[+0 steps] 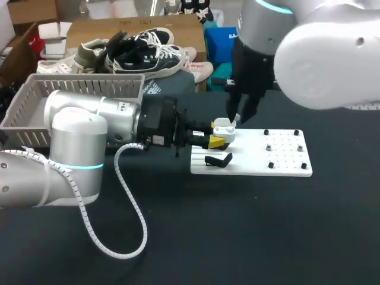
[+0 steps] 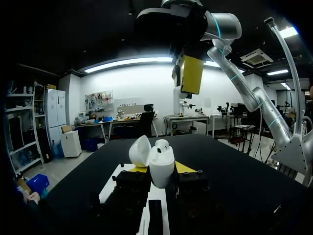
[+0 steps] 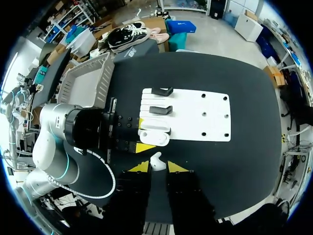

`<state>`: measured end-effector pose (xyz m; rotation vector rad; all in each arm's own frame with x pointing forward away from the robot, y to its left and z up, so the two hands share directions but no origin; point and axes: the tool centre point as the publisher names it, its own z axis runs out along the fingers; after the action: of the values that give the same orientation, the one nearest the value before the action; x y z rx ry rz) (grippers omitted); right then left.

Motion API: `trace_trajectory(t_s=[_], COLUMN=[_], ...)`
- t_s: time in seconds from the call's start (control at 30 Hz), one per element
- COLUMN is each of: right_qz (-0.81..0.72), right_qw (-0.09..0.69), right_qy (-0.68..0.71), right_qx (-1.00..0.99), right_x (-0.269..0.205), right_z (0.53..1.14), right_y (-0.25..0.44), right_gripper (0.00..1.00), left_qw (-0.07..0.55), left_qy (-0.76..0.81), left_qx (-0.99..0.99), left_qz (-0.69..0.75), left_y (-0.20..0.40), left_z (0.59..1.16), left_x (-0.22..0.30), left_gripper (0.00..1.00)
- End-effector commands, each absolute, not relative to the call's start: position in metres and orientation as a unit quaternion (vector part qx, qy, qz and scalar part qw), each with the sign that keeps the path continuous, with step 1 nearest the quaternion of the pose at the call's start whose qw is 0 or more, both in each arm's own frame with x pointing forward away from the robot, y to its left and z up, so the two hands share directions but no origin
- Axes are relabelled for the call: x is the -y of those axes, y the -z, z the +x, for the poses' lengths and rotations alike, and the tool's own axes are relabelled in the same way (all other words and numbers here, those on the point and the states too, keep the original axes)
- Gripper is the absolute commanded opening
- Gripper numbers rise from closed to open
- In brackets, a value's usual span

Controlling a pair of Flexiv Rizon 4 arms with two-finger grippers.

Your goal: Pick up each earbud case from the left stands, insert the matching earbuds, close the lid, and place the case in the box.

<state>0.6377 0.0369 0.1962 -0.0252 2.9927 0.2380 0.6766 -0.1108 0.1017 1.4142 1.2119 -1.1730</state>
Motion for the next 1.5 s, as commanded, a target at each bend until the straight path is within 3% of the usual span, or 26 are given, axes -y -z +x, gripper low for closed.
trace_trajectory(t_s=[0.03, 1.5], right_qz=[-0.015, -0.058], right_qw=[0.053, 0.071], right_qy=[-0.077, -0.057], right_qx=[-0.995, -0.994], right_x=[-0.049, -0.065], right_z=[0.643, 0.659], right_y=[-0.194, -0.168], right_gripper=[0.00, 0.00], left_qw=[0.454, 0.454], left_qy=[0.474, 0.474], left_qx=[-0.491, -0.491], left_qz=[0.572, 0.572], left_y=[-0.101, -0.101], left_z=[0.676, 0.676], left_x=[0.111, 0.111], left_gripper=[0.00, 0.00])
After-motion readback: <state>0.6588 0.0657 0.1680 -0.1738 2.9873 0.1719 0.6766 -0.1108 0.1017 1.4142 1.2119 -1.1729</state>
